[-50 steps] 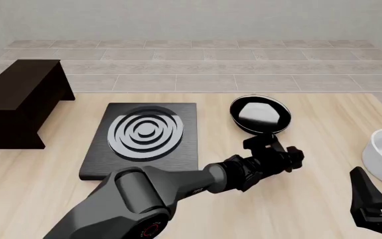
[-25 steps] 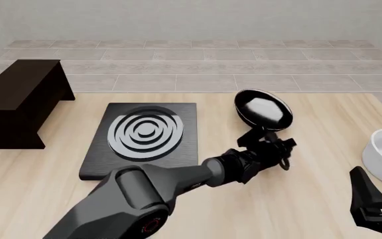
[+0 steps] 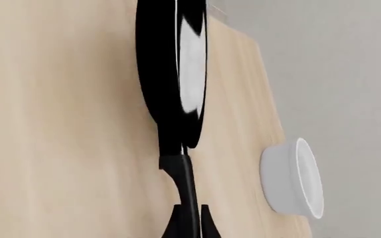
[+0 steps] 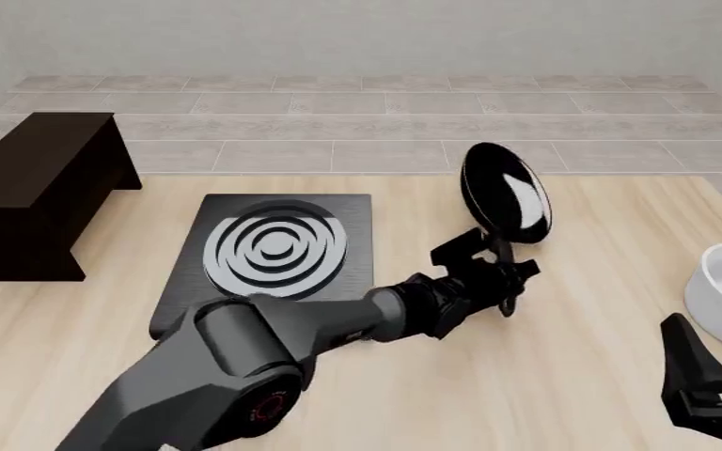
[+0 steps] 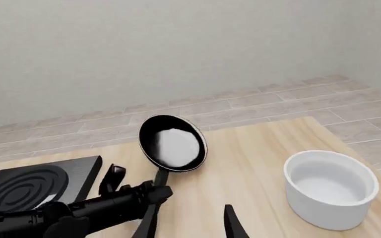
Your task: Put the frying pan on top of the cabinet.
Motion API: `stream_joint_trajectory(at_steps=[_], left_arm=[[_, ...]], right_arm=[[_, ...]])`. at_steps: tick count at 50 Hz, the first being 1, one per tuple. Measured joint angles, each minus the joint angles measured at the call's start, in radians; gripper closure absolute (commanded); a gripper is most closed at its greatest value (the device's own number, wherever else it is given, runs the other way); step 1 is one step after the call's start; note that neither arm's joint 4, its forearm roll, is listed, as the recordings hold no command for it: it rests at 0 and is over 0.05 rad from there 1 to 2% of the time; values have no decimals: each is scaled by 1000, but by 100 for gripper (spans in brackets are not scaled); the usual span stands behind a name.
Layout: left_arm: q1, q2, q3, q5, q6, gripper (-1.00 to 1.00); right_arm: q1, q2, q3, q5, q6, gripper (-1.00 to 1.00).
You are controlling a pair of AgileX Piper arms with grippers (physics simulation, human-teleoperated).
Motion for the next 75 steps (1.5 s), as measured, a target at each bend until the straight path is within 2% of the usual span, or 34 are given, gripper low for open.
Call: stream_joint_trajectory(at_steps=[21, 42, 50, 60, 75], left_arm=[[42, -207, 290, -111, 51, 100], [109, -567, 597, -188, 103, 100], [176, -726, 698, -183, 126, 100], [305, -907, 817, -169, 139, 100], [495, -1090, 956, -160, 109, 100]], right_arm=[[5, -13, 0, 12, -10, -100], [17, -65, 0, 64, -25, -100], [21, -95, 0, 94, -34, -100], [23, -126, 0, 123, -40, -100], [27, -153, 0, 148, -47, -100]])
